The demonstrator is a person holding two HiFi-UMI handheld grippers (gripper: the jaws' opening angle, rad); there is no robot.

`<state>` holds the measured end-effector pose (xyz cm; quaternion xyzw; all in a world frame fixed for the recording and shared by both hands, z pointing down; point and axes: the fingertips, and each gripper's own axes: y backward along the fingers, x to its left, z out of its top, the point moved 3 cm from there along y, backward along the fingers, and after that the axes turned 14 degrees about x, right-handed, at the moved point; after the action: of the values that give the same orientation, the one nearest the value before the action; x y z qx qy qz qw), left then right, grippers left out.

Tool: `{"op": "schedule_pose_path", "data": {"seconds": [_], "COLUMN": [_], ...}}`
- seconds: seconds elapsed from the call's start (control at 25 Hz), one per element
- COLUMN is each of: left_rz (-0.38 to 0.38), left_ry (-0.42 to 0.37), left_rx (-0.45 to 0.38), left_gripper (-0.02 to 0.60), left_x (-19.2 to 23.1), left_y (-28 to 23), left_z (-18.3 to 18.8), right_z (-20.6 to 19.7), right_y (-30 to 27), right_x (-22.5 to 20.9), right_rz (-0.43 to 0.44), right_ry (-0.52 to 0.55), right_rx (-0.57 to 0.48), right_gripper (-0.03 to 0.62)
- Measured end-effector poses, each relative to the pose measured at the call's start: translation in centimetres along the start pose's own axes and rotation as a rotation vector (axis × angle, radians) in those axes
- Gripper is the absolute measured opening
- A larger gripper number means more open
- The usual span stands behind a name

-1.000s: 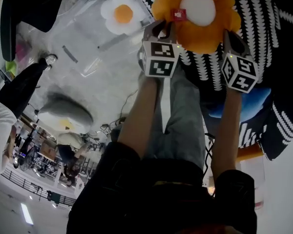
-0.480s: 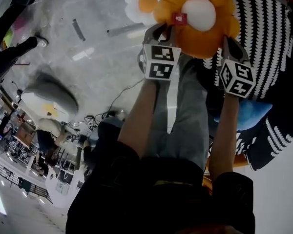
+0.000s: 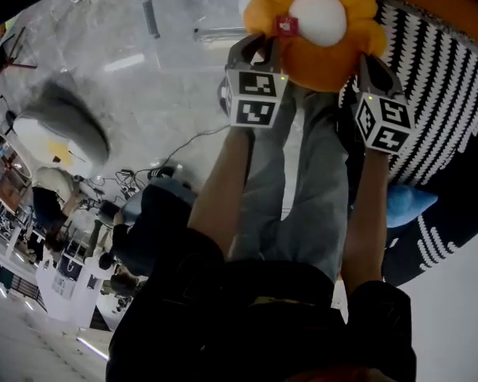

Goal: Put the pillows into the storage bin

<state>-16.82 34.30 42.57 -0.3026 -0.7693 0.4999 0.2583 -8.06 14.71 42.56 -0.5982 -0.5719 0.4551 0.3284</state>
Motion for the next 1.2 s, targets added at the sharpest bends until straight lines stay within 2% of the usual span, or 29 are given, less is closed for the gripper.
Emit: {"op": "schedule_pose_path", "data": {"seconds": [0.24,0.36,0.44,0.52,0.6,0.68,0.84,0.88,1.04,1.2], "left_rz": [0.035,0.062,0.088,0.074,0.037,0.001,-0.044,-0.057,-0.135,-0.201], "left_ry": [0.050,0.051,0.034,0.014,-0.002,-0.016,-0.054,-0.068,-0.139,-0.244], "left_rx": [0.000,-0.014,-0.003,0.034,0.059,0.061,0.037,0.028,0.008,-0.003], "left_gripper": [0.049,0.066,0.154,0.233,0.233,0.206,0.048,0.020,0.011,0.011], "left_x": [4.1,5.1,6.0,6.2,5.4,4.4,3.6,3.0,-2.0,-8.4], "left_y": [-0.8,-2.1,-3.4,-4.4,-4.8,-4.8,-4.1,-3.8,-2.7,-2.4], "left_z": [-0.2,-0.6,-1.3,-2.0,-2.3,-1.9,-1.6,-1.3,1.0,3.4], "right_z": [3.2,3.6,3.3,2.3,1.2,0.2,-2.6,-3.3,-6.2,-9.0], "right_y": [-3.2,-4.9,-6.6,-7.6,-7.2,-6.4,-4.4,-3.5,1.1,5.4], "right_x": [2.3,2.3,2.2,2.3,2.0,1.6,2.0,1.7,-1.0,-4.5], "right_rz": [0.041,0.022,-0.014,-0.023,-0.019,-0.016,-0.034,-0.043,-0.074,-0.136], "right_ry": [0.079,0.097,0.101,0.089,0.071,0.040,-0.113,-0.149,-0.280,-0.395], "right_rx": [0.014,-0.010,-0.010,0.007,0.017,0.023,0.001,-0.009,-0.059,-0.112], "right_gripper": [0.018,0.033,0.125,0.137,0.137,0.133,0.010,0.003,0.003,0.003]}}
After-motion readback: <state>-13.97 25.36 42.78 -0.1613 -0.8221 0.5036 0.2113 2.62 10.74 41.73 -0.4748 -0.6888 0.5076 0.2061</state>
